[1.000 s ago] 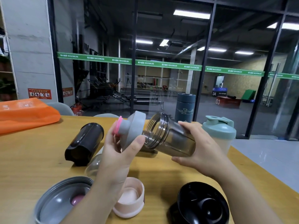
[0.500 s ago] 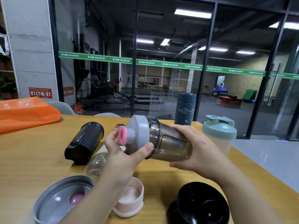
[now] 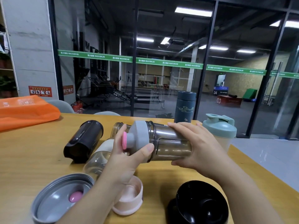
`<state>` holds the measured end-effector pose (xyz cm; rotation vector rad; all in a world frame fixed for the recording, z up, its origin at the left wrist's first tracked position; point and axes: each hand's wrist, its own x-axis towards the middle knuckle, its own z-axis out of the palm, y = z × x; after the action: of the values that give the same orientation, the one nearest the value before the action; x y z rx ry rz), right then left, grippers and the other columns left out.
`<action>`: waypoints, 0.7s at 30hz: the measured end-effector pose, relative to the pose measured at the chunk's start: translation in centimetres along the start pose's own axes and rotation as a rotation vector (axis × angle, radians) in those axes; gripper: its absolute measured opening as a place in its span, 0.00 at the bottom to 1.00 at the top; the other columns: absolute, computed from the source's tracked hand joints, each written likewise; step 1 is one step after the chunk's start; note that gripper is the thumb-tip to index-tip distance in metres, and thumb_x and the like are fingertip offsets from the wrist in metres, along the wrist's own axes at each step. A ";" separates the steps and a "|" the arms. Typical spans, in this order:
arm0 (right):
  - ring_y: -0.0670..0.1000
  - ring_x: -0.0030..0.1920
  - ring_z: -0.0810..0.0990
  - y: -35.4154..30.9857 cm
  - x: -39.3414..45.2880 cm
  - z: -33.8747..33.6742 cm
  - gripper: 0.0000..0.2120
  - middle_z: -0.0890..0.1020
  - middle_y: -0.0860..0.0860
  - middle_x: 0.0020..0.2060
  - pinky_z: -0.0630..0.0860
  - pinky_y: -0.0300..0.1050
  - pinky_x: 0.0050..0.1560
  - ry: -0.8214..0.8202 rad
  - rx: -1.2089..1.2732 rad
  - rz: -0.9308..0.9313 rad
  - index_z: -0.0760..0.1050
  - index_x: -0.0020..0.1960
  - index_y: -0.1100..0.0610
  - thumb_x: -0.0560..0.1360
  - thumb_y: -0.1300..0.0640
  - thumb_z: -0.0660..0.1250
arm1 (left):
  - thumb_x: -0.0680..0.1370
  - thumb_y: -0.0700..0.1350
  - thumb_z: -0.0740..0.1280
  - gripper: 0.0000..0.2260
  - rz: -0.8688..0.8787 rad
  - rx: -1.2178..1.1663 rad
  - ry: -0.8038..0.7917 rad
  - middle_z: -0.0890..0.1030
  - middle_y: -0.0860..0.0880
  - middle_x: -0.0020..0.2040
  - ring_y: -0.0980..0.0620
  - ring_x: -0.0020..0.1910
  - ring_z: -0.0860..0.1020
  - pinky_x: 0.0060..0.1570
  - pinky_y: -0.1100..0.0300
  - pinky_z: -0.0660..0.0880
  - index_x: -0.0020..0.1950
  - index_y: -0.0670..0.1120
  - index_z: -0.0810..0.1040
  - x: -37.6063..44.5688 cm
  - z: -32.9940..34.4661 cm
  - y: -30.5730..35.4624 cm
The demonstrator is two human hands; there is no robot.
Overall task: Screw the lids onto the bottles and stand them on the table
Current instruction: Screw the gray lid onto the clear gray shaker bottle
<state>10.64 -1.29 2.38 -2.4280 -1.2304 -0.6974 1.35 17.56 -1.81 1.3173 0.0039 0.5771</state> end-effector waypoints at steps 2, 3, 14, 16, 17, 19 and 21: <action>0.38 0.66 0.62 -0.1 0.0 -0.2 0.46 0.62 0.28 0.60 0.39 0.34 0.69 -0.003 -0.020 -0.002 0.57 0.71 0.34 0.60 0.43 0.78 | 0.51 0.53 0.78 0.44 0.005 -0.013 -0.012 0.75 0.55 0.65 0.52 0.61 0.77 0.61 0.51 0.75 0.65 0.67 0.67 -0.1 0.2 0.3; 0.37 0.66 0.62 -0.1 0.0 -0.3 0.46 0.61 0.28 0.60 0.40 0.34 0.70 -0.005 -0.027 -0.002 0.57 0.71 0.34 0.60 0.43 0.78 | 0.52 0.52 0.78 0.43 0.007 -0.012 -0.023 0.77 0.54 0.63 0.51 0.60 0.78 0.59 0.51 0.76 0.65 0.66 0.68 -0.1 0.2 0.4; 0.35 0.56 0.60 -0.7 0.1 -0.2 0.47 0.63 0.30 0.60 0.59 0.39 0.66 0.026 0.030 -0.008 0.59 0.72 0.37 0.59 0.44 0.79 | 0.54 0.55 0.77 0.36 0.119 0.065 -0.016 0.77 0.47 0.61 0.50 0.56 0.80 0.46 0.59 0.78 0.61 0.59 0.73 -0.1 -0.1 0.8; 0.36 0.58 0.62 -0.8 0.1 -0.1 0.47 0.63 0.30 0.60 0.61 0.40 0.65 0.043 0.028 -0.014 0.60 0.72 0.38 0.59 0.44 0.79 | 0.54 0.56 0.76 0.34 0.133 0.086 0.011 0.79 0.49 0.58 0.53 0.53 0.81 0.43 0.63 0.78 0.59 0.61 0.73 -0.2 0.0 0.9; 0.36 0.58 0.62 -0.8 0.1 0.0 0.47 0.64 0.31 0.60 0.61 0.40 0.64 0.058 0.018 -0.020 0.61 0.72 0.39 0.59 0.44 0.79 | 0.54 0.57 0.76 0.32 0.127 0.091 0.026 0.80 0.49 0.56 0.54 0.52 0.81 0.42 0.63 0.78 0.57 0.62 0.74 -0.2 -0.1 1.0; 0.35 0.58 0.61 -0.7 0.1 0.0 0.47 0.64 0.31 0.60 0.61 0.41 0.64 0.103 -0.015 -0.045 0.61 0.72 0.39 0.58 0.44 0.79 | 0.53 0.59 0.75 0.29 0.096 0.101 0.052 0.81 0.50 0.54 0.52 0.52 0.81 0.46 0.58 0.79 0.53 0.65 0.74 -0.1 -0.2 1.2; 0.37 0.60 0.63 -0.7 0.1 -0.1 0.47 0.65 0.32 0.60 0.62 0.43 0.65 0.138 -0.024 -0.061 0.61 0.71 0.39 0.57 0.45 0.79 | 0.52 0.60 0.75 0.27 0.069 0.105 0.065 0.82 0.52 0.52 0.51 0.52 0.81 0.51 0.52 0.79 0.50 0.68 0.75 -0.1 -0.2 1.3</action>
<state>10.10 -0.84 2.55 -2.3264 -1.2525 -0.8863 0.66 17.89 -0.72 1.4043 0.0431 0.6863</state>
